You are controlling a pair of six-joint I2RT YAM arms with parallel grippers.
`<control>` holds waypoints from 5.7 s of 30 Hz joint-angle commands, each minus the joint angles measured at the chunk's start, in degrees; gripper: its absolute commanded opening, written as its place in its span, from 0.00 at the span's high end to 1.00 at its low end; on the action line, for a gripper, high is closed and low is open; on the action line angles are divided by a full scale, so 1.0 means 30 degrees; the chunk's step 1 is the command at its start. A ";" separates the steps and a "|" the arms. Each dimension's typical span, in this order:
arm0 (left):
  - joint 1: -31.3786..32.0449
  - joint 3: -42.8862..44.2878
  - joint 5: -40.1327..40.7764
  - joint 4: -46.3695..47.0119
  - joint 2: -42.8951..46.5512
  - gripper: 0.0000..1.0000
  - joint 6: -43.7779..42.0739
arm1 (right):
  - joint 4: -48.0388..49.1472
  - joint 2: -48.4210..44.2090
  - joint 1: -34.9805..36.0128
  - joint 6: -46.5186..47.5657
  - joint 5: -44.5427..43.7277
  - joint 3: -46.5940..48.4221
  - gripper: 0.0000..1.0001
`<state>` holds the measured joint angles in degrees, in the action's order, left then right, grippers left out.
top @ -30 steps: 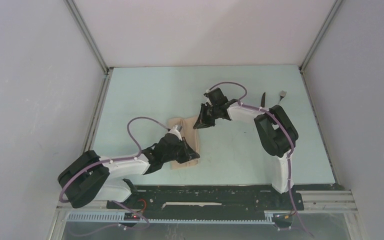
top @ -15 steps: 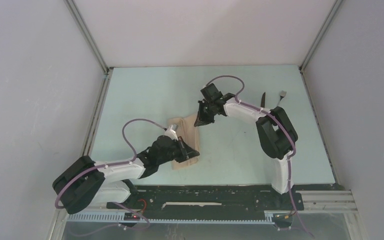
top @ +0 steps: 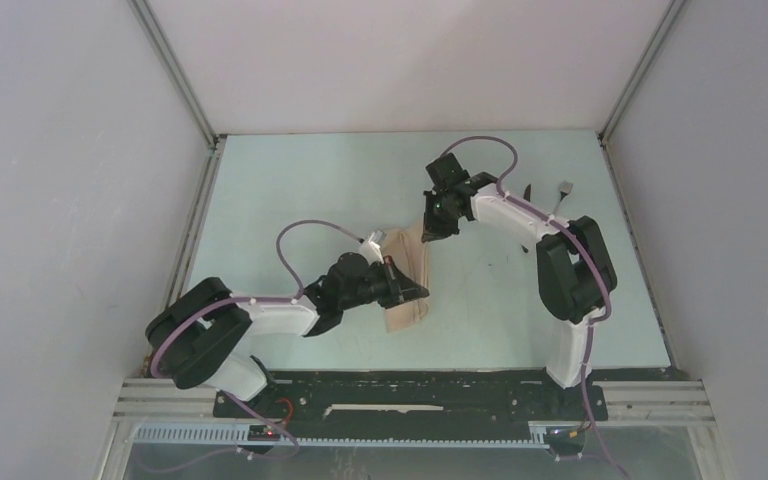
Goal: Fold the napkin into a case and place the utensils inside
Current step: Fold the 2/3-rectangle-folded napkin at the center of the board, then move the smaller rectangle folded napkin to the center of the board, then pick up the top corner of the smaller rectangle folded napkin from the center of the board.
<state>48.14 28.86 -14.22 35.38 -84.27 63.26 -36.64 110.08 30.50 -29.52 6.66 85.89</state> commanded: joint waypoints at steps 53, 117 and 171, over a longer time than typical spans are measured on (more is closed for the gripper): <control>-0.2787 -0.9417 -0.1851 1.4967 -0.6240 0.81 0.4677 | 0.1751 0.5439 0.3281 -0.1222 0.2291 0.5383 0.91; -0.9994 0.3809 0.1648 -1.3963 0.5719 0.11 -0.5949 | 0.8965 -0.4142 0.0003 -0.0936 0.8798 -1.3658 0.56; -1.2265 0.0487 0.1050 -1.4235 0.9109 0.13 -0.5773 | 0.3297 0.6773 0.4689 1.0399 -0.2167 0.7752 0.58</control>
<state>12.03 30.33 -9.82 -9.13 -57.34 45.56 -26.57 129.60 44.40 0.82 0.86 106.10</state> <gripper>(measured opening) 0.868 0.435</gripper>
